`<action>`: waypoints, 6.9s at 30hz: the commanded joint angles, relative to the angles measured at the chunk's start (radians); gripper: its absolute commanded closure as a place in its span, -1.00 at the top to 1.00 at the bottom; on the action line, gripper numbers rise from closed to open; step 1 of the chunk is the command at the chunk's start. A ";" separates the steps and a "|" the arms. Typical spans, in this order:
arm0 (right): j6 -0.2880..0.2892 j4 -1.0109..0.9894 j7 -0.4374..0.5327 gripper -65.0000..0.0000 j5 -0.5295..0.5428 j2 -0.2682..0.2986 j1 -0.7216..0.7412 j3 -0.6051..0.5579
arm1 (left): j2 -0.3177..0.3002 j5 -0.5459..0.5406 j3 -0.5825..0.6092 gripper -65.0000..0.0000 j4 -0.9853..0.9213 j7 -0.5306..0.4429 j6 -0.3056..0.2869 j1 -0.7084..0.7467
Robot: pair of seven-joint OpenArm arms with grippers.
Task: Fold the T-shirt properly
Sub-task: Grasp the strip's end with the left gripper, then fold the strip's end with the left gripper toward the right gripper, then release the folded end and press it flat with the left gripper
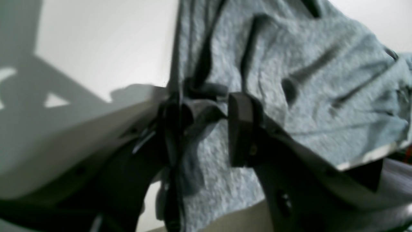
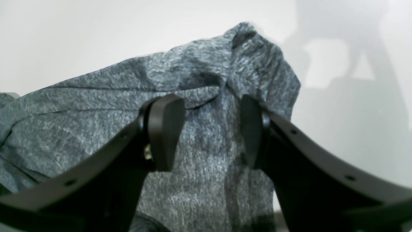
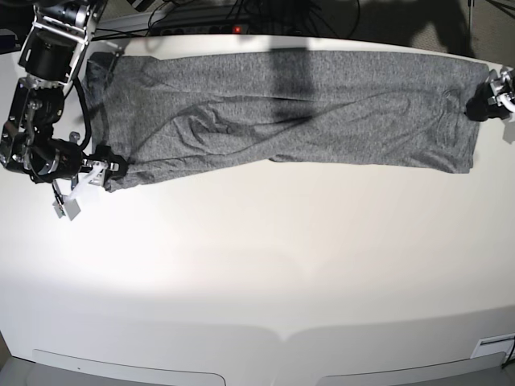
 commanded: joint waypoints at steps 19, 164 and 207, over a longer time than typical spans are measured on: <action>0.005 0.017 0.011 -0.01 0.012 0.019 0.020 0.005 | 0.030 -0.108 -0.005 -0.30 0.009 0.021 -0.006 -0.023; 0.005 0.017 0.045 -0.01 -0.045 -0.097 0.020 0.003 | 0.248 0.705 0.900 -1.00 0.914 -0.227 0.411 -0.081; 0.005 0.017 0.048 -0.01 -0.044 -0.100 0.020 0.003 | 0.180 0.894 0.908 -1.00 0.945 -0.318 0.331 0.172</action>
